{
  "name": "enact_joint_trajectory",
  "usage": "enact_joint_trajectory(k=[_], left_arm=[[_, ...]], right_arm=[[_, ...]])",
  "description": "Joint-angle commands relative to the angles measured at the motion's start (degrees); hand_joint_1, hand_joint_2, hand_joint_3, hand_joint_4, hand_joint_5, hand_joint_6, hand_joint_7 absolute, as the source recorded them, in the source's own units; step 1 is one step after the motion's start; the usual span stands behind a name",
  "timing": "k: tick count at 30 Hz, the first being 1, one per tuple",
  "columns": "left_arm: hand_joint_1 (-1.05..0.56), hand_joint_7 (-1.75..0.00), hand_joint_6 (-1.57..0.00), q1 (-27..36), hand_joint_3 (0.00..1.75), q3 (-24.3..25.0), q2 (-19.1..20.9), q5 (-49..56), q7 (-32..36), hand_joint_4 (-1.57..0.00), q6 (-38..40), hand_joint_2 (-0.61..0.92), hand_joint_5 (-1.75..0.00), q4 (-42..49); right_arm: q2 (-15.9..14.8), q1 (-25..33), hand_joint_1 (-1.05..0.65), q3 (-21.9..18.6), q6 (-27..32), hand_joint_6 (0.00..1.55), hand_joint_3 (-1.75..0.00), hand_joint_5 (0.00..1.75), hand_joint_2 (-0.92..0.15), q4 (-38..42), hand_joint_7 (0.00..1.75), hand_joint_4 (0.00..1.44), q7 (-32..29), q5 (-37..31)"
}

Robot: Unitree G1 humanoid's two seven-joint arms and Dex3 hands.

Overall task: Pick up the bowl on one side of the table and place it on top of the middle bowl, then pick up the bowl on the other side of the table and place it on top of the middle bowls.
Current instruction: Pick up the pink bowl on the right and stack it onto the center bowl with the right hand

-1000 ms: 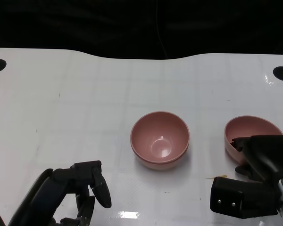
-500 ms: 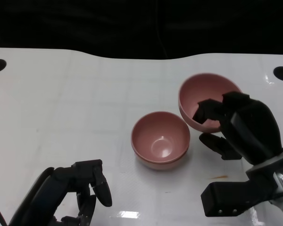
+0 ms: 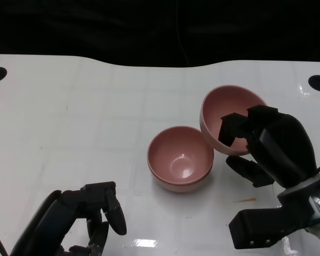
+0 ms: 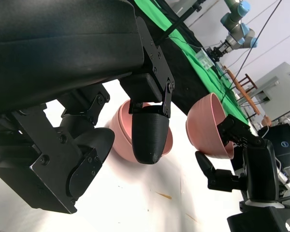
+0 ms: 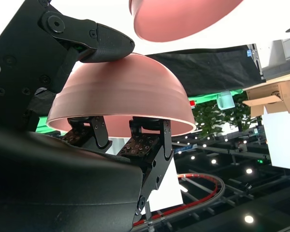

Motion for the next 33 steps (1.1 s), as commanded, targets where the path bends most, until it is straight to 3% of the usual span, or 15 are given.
enact_joint_trajectory(k=[1,3,5,10,15,31,33], left_arm=[[0.13,-1.51,-0.84,0.3,1.6,0.1,0.4,0.3,-0.4,-0.92,-0.6,0.22,-1.74,0.9],[0.12,-1.5,-0.83,0.3,1.59,0.1,0.5,0.5,-0.4,-0.91,-1.0,0.23,-1.73,1.7],[0.1,-1.5,-0.82,0.1,1.57,0.0,0.5,0.5,-0.5,-0.9,-1.6,0.25,-1.73,2.7],[0.09,-1.5,-0.82,0.0,1.55,-0.2,0.4,0.5,-0.6,-0.89,-2.0,0.27,-1.74,3.3],[0.09,-1.51,-0.81,0.0,1.55,-0.2,0.3,0.5,-0.6,-0.89,-1.6,0.26,-1.74,3.1],[0.08,-1.52,-0.81,0.1,1.57,-0.3,0.3,0.6,-0.8,-0.89,-1.3,0.25,-1.74,2.6],[0.08,-1.52,-0.81,0.1,1.57,-0.4,0.2,0.8,-0.7,-0.89,-1.2,0.25,-1.74,2.4]], right_arm=[[0.1,-2.4,-0.19,0.6,-3.5,0.85,-1.38,1.75,-0.2,1.9,1.62,1.02,-0.1,1.8],[1.7,-6.3,-0.2,2.9,-9.2,0.9,-1.43,1.75,-0.19,5.8,1.45,1.02,1.8,3.7],[3.5,-9.7,-0.18,4.9,-13.0,0.79,-1.27,1.75,-0.28,9.8,1.66,0.98,4.2,5.1],[6.1,-13.3,-0.13,6.2,-17.1,0.79,-1.27,1.75,-0.26,16.7,1.71,0.99,4.9,6.2],[7.3,-14.8,-0.08,6.5,-18.3,0.77,-1.29,1.75,-0.24,20.4,1.75,0.99,3.6,5.5],[6.8,-16.0,-0.1,7.7,-18.2,0.76,-1.27,1.75,-0.24,22.5,1.75,0.98,3.4,3.6],[6.3,-16.5,-0.07,8.9,-17.7,0.73,-1.19,1.75,-0.22,23.7,1.75,0.98,3.2,1.9]])
